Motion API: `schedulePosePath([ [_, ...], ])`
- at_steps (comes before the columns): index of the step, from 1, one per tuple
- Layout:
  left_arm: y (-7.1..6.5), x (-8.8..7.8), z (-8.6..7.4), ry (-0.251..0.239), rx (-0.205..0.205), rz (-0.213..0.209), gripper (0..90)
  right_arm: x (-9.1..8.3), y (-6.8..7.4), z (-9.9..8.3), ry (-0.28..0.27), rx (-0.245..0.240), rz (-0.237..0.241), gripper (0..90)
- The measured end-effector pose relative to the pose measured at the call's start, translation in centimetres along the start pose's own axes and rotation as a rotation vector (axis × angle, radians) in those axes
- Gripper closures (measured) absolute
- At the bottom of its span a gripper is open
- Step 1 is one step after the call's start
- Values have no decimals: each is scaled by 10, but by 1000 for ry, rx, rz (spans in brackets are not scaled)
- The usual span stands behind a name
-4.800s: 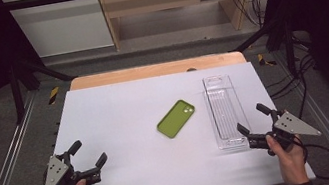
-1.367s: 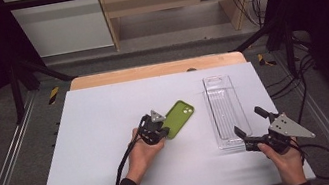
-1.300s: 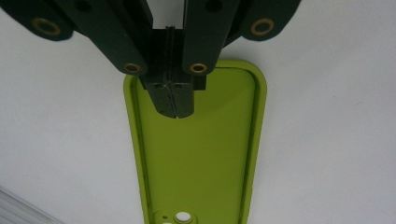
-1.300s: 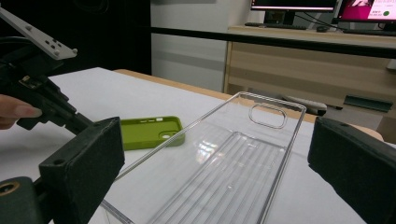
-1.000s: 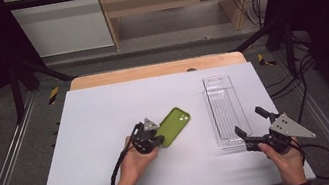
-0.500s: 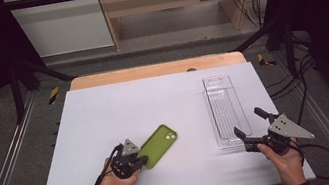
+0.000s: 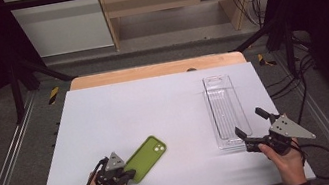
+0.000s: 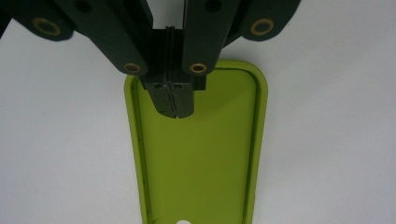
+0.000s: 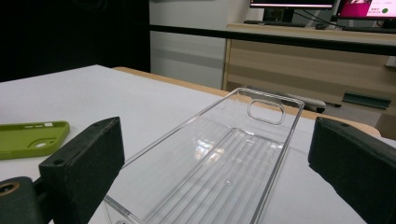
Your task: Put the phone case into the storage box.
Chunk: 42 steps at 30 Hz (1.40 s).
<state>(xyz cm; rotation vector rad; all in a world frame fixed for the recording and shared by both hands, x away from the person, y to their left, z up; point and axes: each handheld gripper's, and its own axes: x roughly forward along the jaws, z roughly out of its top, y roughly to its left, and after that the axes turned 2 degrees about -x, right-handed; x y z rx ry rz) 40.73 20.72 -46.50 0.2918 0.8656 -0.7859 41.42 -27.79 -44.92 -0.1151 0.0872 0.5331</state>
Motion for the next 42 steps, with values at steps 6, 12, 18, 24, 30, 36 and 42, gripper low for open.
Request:
schedulePosePath([
  [6, -1, -2, -3, -13, 7, 14, 900, 1, -1, -2, 10, 1, -3, 39],
  [12, 1, -11, 9, -91, 31, 80, 900, 1, -1, -2, 12, -1, -10, 39],
  [18, 1, -15, 19, -99, 75, 121, 738, 1, -1, -2, 10, -1, -11, 39],
  [24, 3, -6, 23, -67, 83, 133, 421, 1, -1, -2, 12, 0, -7, 39],
  [30, 4, 3, 21, -37, 52, 104, 162, 1, -1, -2, 8, -2, -5, 38],
  [36, 3, 7, 22, -24, 36, 67, 93, 1, 0, -2, 12, -4, -2, 38],
  [42, 3, 14, 19, 8, 28, 54, 80, 1, 0, -2, 11, -5, -1, 38],
])
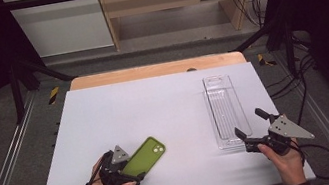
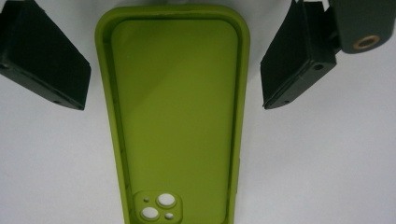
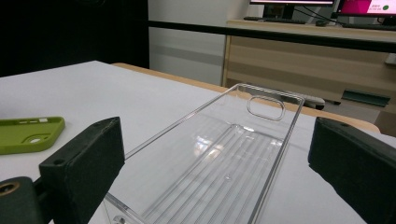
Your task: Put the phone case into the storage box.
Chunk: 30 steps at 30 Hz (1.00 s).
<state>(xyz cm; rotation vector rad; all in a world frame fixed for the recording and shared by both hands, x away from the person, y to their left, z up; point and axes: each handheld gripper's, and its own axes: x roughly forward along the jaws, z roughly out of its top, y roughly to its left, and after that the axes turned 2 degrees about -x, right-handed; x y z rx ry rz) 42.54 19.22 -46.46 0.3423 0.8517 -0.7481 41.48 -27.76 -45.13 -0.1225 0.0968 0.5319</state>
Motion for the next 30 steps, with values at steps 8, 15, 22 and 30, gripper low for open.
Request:
schedulePosePath([
  [8, 1, 7, -1, 35, 11, -15, 79, 0, 0, 0, 1, 2, 3, 38],
  [15, 3, 11, 0, 46, -1, -27, 91, 0, 1, 0, 4, -2, 5, 38],
  [22, 3, 13, 2, 56, 3, -24, 124, 0, 0, 0, 4, 1, 4, 38],
  [30, 0, 11, -4, 11, 10, 2, 161, 0, 1, 0, 5, 0, 4, 38],
])
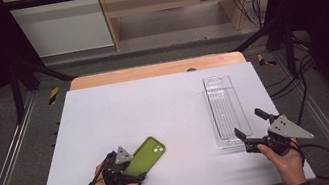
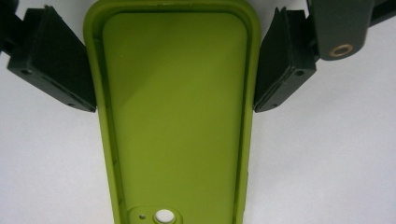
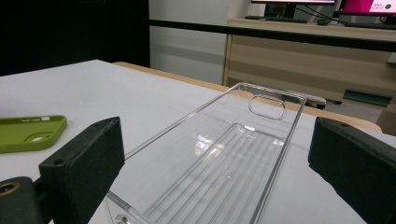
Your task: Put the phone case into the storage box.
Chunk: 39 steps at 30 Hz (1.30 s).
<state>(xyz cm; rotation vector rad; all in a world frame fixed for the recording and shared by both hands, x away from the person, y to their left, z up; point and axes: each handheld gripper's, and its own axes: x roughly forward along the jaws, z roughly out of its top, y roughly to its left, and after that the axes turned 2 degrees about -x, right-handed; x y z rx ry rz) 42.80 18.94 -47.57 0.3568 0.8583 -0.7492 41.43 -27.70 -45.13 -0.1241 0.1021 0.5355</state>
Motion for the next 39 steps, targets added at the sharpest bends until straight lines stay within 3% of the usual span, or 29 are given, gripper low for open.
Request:
schedulePosePath([
  [1, 0, 0, 0, 0, 0, 0, 162, 0, 0, 0, 0, 0, 0, 38],
  [2, -3, -1, 0, -20, 36, 25, 163, 0, 0, 0, -2, 0, -2, 38],
  [6, -7, -3, 4, -74, 47, 44, 164, -1, 0, 1, -4, -2, -5, 38],
  [8, -10, -2, 11, -136, 33, 39, 164, 0, 2, 6, -13, -8, -8, 35],
  [9, -11, 1, 19, -196, 40, 66, 163, 0, 3, 8, -15, -11, -10, 34],
  [10, -11, 1, 19, -196, 40, 66, 163, 0, 3, 8, -15, -11, -10, 34],
  [11, -12, 4, 27, -268, 38, 68, 163, 1, 6, 12, -14, -17, -7, 33],
  [12, -12, 4, 27, -268, 38, 68, 163, 1, 6, 12, -14, -17, -7, 33],
  [14, -14, 7, 33, -339, 53, 99, 162, 5, 13, 20, -1, -21, 2, 31],
  [21, -19, 1, 30, -425, 39, 160, 163, 16, 37, 43, 15, -50, 37, 30],
  [25, -24, -9, 29, -506, 66, 218, 163, 31, 60, 60, 38, -39, 87, 36],
  [27, -26, -10, 29, -517, 73, 226, 163, 38, 66, 64, 56, -11, 99, 38],
  [29, -29, -10, 28, -525, 84, 229, 163, 45, 73, 69, 73, -27, 106, 42],
  [34, -33, -13, 28, -540, 112, 266, 163, 55, 82, 77, 103, -16, 124, 47],
  [39, -29, -16, 26, -555, 101, 292, 163, 69, 88, 82, 135, 6, 145, 43],
])
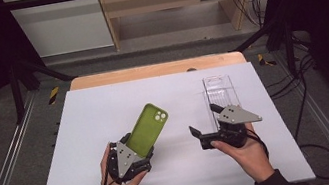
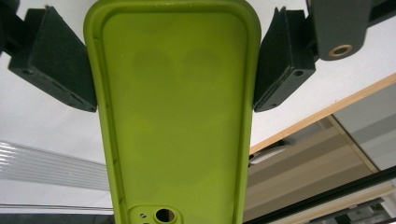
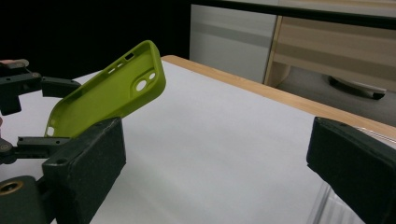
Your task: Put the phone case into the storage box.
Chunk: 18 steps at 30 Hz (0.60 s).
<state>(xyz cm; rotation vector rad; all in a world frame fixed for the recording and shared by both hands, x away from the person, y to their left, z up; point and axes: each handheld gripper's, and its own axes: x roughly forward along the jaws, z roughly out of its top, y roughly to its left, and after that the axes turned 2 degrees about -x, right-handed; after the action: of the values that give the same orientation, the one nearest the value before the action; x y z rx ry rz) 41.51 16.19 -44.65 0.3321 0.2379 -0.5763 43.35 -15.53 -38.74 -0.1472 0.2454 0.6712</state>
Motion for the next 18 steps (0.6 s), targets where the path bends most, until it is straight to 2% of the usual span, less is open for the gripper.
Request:
schedulePosePath([
  [2, 1, 0, -1, 3, 2, 6, 163, 10, 2, 2, 17, 19, 14, 42],
  [7, -1, -3, -1, 0, 18, 18, 163, 20, 7, 5, 13, 20, 31, 45],
  [12, -4, -3, 0, -4, 41, 25, 163, 33, 14, 3, 8, 67, 77, 81],
  [18, -9, -3, 1, -8, 67, 33, 163, 43, 20, 1, 9, 88, 107, 96],
])
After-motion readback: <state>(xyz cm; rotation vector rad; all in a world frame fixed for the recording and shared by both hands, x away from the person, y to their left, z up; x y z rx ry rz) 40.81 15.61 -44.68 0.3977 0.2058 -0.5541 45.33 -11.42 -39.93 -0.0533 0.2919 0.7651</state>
